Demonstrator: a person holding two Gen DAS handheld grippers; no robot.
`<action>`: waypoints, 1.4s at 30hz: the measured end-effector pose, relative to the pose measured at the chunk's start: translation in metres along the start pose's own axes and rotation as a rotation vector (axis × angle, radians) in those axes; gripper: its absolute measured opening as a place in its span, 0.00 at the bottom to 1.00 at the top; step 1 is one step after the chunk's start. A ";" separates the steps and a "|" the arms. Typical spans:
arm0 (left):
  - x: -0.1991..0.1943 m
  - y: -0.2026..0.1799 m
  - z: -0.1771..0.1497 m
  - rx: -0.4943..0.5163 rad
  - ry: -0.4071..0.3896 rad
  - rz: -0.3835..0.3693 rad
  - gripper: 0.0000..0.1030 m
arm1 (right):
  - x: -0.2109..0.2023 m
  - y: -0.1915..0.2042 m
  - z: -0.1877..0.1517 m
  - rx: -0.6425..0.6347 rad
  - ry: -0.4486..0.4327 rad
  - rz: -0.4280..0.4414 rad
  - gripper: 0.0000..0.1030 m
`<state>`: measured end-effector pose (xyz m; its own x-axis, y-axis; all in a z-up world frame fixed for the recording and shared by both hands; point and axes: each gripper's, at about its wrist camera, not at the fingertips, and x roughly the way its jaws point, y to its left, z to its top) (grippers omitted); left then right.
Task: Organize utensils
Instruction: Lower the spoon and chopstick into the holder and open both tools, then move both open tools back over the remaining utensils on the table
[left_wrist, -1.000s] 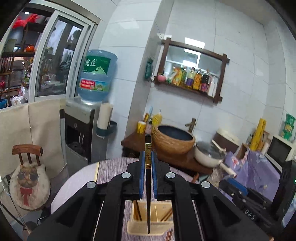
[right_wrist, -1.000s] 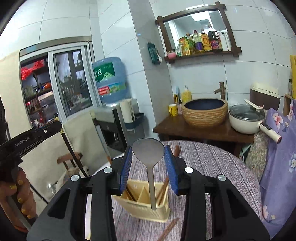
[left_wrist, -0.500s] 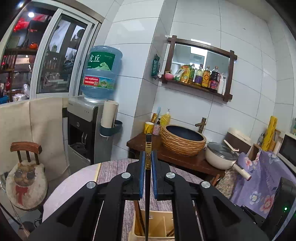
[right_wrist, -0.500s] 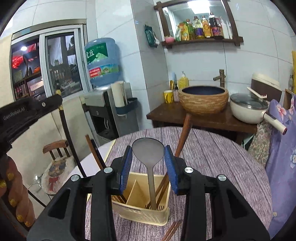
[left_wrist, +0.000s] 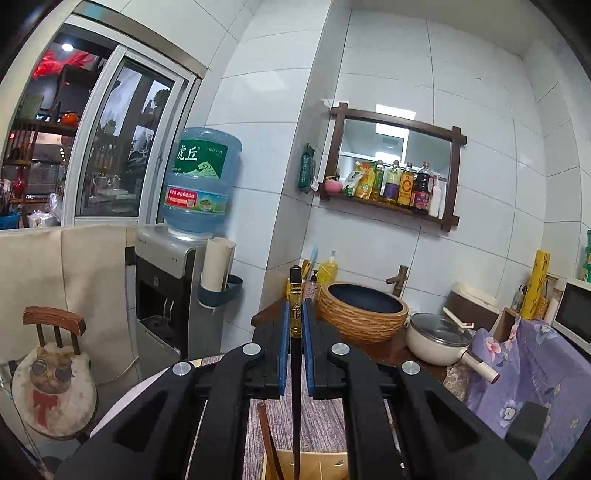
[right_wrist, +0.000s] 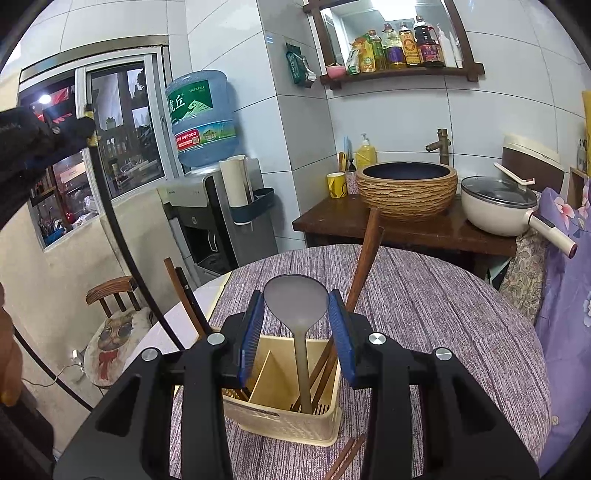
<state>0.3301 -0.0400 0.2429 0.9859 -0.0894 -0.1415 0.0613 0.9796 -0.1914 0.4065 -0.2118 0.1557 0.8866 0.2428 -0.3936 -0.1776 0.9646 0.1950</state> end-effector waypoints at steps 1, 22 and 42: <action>0.004 0.001 -0.006 -0.005 0.008 0.005 0.08 | 0.001 0.000 -0.003 -0.006 0.002 -0.006 0.36; 0.035 0.021 -0.103 -0.006 0.260 -0.007 0.08 | 0.018 -0.013 -0.044 0.001 0.089 -0.026 0.34; -0.027 0.062 -0.204 -0.001 0.621 -0.063 0.52 | -0.034 -0.020 -0.140 -0.062 0.260 -0.096 0.49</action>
<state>0.2752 -0.0137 0.0367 0.7058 -0.2351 -0.6682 0.1155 0.9689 -0.2189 0.3201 -0.2253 0.0396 0.7630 0.1607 -0.6261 -0.1310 0.9870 0.0937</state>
